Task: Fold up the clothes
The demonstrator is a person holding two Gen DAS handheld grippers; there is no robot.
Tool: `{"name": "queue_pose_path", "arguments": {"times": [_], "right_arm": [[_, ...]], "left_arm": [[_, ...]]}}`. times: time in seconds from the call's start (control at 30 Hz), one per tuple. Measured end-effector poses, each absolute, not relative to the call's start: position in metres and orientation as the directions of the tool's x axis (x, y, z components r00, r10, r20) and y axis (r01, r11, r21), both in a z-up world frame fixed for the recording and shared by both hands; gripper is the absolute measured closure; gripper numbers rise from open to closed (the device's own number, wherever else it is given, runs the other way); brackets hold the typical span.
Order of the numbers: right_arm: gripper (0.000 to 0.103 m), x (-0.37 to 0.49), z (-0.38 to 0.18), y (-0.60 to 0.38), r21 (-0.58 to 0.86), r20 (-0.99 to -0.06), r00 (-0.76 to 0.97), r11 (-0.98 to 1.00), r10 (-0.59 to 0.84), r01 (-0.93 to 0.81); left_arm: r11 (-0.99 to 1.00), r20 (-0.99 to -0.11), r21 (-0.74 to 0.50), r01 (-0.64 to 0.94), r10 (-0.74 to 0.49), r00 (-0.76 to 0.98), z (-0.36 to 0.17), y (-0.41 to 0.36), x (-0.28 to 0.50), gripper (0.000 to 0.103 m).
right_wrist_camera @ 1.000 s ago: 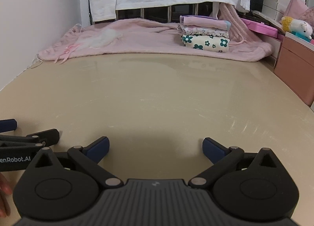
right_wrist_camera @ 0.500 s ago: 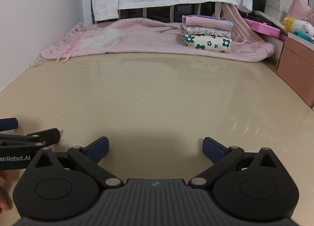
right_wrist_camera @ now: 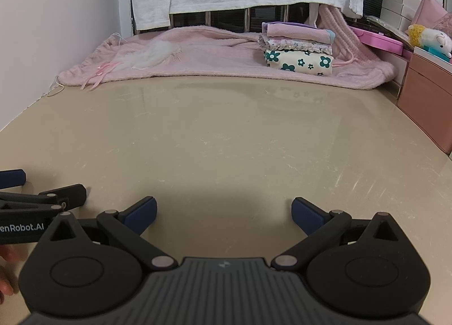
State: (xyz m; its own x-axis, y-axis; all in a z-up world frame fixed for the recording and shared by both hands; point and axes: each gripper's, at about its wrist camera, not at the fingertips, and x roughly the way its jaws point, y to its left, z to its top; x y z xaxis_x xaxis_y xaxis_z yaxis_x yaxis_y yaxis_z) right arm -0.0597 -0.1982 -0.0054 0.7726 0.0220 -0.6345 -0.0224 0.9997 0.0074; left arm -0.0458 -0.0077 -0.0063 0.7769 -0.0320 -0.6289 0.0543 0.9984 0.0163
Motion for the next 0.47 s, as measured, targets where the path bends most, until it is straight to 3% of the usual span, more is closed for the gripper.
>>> {"name": "queue_pose_path", "arguments": {"times": [0.47], "right_arm": [[0.000, -0.0594, -0.0054, -0.1986, 0.007, -0.635, 0.772, 1.000, 0.024, -0.026]], "left_arm": [[0.999, -0.628, 0.017, 0.051, -0.029, 0.777, -0.0064, -0.0090, -0.0466, 0.000]]}}
